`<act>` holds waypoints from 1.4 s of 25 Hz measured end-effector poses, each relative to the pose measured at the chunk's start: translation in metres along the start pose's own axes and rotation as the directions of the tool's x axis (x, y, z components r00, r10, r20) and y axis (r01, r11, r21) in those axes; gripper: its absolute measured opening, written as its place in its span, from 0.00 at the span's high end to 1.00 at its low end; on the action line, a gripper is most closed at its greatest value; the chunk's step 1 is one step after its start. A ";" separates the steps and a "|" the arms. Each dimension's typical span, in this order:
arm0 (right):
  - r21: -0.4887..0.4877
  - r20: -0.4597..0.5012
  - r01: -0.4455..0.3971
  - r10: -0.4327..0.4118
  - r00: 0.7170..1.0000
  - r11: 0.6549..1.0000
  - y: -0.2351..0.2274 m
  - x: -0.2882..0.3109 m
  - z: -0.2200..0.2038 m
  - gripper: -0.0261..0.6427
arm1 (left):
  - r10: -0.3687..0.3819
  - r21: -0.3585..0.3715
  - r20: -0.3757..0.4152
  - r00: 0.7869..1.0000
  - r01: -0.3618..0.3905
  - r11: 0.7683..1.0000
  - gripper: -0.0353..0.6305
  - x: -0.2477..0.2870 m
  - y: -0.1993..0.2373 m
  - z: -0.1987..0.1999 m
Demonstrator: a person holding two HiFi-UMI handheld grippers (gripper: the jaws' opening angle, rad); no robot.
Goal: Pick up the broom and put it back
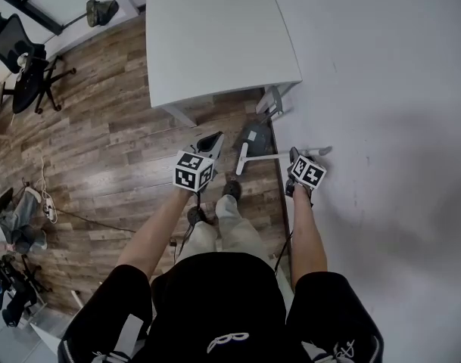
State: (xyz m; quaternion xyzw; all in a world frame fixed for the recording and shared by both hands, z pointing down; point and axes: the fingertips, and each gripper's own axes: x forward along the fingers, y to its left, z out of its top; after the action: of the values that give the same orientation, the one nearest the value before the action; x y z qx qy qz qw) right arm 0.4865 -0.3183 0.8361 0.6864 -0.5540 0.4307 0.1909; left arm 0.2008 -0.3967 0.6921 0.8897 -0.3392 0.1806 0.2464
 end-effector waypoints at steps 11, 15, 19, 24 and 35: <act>0.095 0.011 0.010 -0.012 1.000 0.995 -0.029 -0.015 -0.021 0.63 | -0.048 0.035 -0.027 0.998 0.049 0.998 0.92 0.010 -0.025 -0.002; 0.095 0.020 0.004 -0.006 1.000 0.995 -0.029 -0.027 -0.028 0.63 | -0.060 0.046 -0.033 0.998 0.061 0.997 0.92 0.009 -0.034 -0.004; 0.067 0.051 -0.001 -0.002 0.999 0.998 -0.024 -0.045 -0.030 0.63 | -0.073 0.057 -0.030 0.997 0.075 0.996 0.92 0.001 -0.046 -0.007; 0.003 0.092 -0.008 0.008 0.996 1.000 -0.005 -0.082 -0.038 0.63 | -0.087 0.073 -0.017 0.996 0.088 0.993 0.92 -0.031 -0.059 -0.013; -0.137 0.235 -0.065 0.096 0.967 0.988 0.070 -0.183 -0.064 0.89 | -0.030 0.069 0.059 0.998 0.026 0.997 0.92 -0.161 -0.051 -0.038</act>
State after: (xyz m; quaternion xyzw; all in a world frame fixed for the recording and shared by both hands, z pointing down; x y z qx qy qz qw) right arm 0.3949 -0.1843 0.7097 0.6968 -0.6272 0.3150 0.1482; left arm 0.1165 -0.2593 0.6279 0.9073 -0.3275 0.1617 0.2083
